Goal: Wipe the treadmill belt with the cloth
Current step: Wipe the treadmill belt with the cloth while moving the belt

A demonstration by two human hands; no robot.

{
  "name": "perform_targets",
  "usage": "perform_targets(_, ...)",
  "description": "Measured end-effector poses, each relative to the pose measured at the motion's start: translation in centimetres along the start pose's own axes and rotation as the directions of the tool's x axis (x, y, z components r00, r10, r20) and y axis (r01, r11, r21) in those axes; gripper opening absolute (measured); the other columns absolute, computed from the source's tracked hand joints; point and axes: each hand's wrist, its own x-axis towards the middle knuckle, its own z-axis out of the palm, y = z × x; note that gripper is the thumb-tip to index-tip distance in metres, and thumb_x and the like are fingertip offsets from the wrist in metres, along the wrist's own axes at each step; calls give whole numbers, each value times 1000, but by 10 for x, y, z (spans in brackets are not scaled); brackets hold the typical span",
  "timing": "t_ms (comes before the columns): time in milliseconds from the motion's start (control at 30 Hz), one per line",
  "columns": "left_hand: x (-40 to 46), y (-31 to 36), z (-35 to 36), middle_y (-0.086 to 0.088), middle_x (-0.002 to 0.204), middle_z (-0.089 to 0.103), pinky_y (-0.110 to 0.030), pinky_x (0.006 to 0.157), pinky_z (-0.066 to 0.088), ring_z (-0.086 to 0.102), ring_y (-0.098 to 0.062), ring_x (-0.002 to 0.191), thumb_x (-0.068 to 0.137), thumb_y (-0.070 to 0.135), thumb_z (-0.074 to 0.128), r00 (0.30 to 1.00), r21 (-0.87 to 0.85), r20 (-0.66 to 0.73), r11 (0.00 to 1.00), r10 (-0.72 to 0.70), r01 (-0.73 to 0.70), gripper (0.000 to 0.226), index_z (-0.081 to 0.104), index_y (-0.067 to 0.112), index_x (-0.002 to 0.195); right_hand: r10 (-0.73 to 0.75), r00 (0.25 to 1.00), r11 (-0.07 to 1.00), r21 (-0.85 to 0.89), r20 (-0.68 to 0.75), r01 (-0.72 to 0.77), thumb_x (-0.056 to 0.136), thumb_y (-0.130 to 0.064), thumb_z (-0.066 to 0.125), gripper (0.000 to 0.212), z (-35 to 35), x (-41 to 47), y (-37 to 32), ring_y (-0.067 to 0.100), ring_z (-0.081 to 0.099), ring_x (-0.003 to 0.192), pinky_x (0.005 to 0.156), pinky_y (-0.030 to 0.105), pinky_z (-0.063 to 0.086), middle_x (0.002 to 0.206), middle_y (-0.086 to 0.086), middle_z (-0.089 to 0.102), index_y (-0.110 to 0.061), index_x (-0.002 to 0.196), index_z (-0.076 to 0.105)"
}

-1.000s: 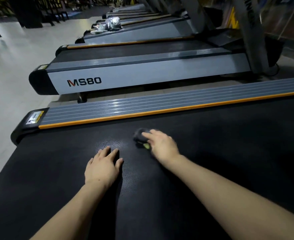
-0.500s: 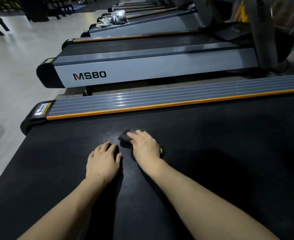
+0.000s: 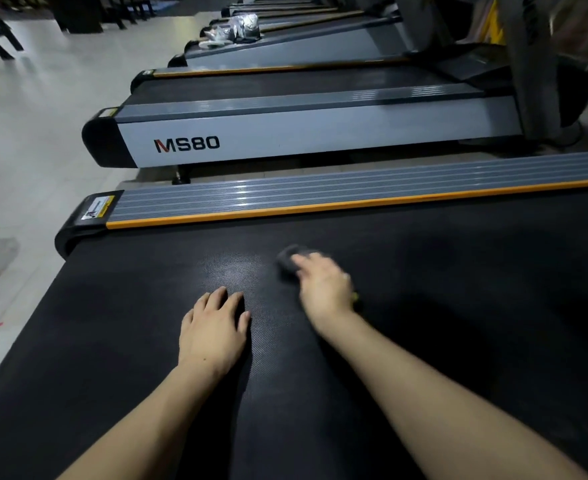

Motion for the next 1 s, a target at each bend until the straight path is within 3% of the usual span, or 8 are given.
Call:
perform_targets(167,-8,-8,-4,4,162,31,-46,120,24,20,-23,151,100,54,35,1000,23,11,1000,-17,17,48,42,37,144,-233,969,961,173,83,216,88,-26,65,34,3,-14,-12,21,58,115,92,38,52,123,-3,64,-33,121,66)
perform_targets(333,-7,1,-6,4,162,29,-46,121,22,17,-25,152,101,54,34,1000,4,27,1000,-7,7,49,41,36,146,114,993,993,0,-26,-115,90,-26,66,36,-48,4,116,24,56,125,101,36,47,137,-1,60,-35,125,66)
perform_targets(467,-14,3,-3,3,164,26,-46,123,20,14,-24,153,101,53,33,999,-4,41,1000,-11,11,51,37,35,149,271,961,960,-54,-53,-274,94,-28,61,34,-57,0,110,27,57,121,95,36,45,136,2,59,-32,127,65)
perform_targets(633,-23,1,-6,4,164,26,-45,122,20,15,-22,153,101,53,33,998,-6,43,999,-41,41,51,38,36,149,-63,998,991,119,-23,66,79,-19,73,29,-2,-38,-12,26,64,91,71,33,54,100,2,68,-27,107,72)
perform_targets(733,-28,-3,-6,5,165,25,-45,122,20,15,-22,153,101,53,33,998,29,43,998,-48,47,51,37,36,149,-252,966,953,189,50,238,84,-25,66,34,3,-50,-33,20,60,105,86,34,52,112,-4,66,-30,117,68)
perform_targets(833,-28,3,-8,5,165,24,-45,122,19,14,-22,153,101,52,34,998,15,42,999,-36,36,52,36,35,150,-318,944,943,71,-83,324,79,-25,63,31,-12,-35,34,24,67,100,93,43,50,108,0,72,-25,109,74)
perform_targets(900,-27,8,-9,4,165,24,-46,122,19,13,-24,153,101,52,34,998,-5,52,1000,-28,28,51,37,34,149,-213,967,977,-60,-137,206,80,-18,65,30,-33,-18,93,33,66,103,93,47,49,108,4,73,-22,109,74)
perform_targets(1000,-30,10,-6,4,164,24,-46,122,19,14,-24,153,101,52,34,998,3,56,1000,1,-1,51,37,34,149,133,989,988,-76,-69,-138,92,-20,62,30,-61,-12,139,33,54,126,104,43,41,131,4,64,-26,121,69)
